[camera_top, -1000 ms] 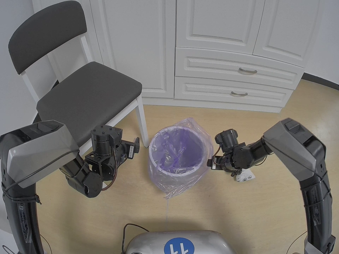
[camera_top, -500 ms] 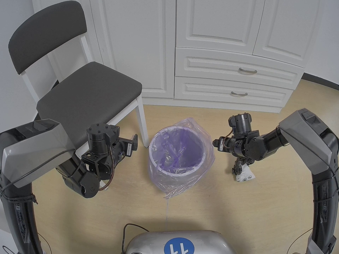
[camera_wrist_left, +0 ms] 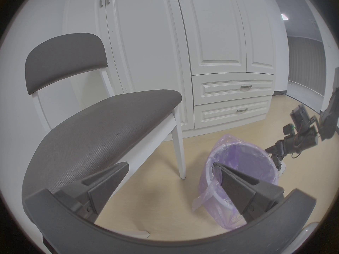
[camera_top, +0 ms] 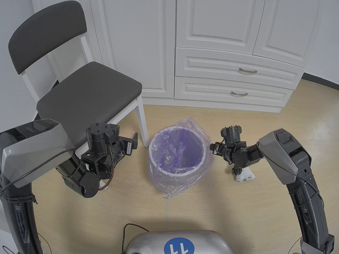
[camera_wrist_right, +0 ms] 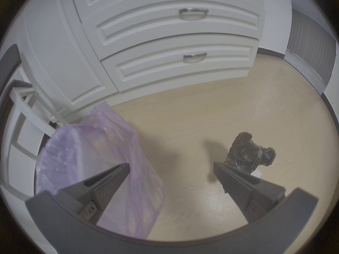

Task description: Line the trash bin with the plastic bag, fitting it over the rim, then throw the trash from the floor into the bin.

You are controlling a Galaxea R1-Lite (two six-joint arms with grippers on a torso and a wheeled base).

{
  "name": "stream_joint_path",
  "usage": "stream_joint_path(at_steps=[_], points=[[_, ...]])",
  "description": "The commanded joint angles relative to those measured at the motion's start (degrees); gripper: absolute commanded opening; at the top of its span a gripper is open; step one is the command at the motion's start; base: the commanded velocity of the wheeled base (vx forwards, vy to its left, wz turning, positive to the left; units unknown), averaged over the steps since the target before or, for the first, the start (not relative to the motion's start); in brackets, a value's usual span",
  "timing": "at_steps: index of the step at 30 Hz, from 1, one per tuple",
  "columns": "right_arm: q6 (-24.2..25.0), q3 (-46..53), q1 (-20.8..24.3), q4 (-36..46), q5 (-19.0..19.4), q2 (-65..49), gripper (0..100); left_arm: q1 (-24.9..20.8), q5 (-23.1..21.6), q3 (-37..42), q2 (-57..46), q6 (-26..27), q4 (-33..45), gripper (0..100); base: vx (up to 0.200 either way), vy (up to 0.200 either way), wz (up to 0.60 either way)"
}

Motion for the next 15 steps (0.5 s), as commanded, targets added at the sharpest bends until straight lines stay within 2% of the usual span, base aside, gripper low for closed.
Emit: stream_joint_path(at_steps=[1,9,15], points=[[0.07,-2.67,-0.81,0.54,-0.06,4.86,100,0.01,0.03,0.06,0.14,0.06,-0.30,100,0.000,0.000,0.00],[0.25,-9.35,-0.11,7.40,0.03,7.50,100,0.01,0.03,0.06,0.32,0.59,-0.30,100,0.000,0.000,0.00],[0.16,-11.37,1.65,8.19,0.21,9.17,100,0.10,0.03,0.06,0.67,1.20,-1.44,100,0.000,0.000,0.00]])
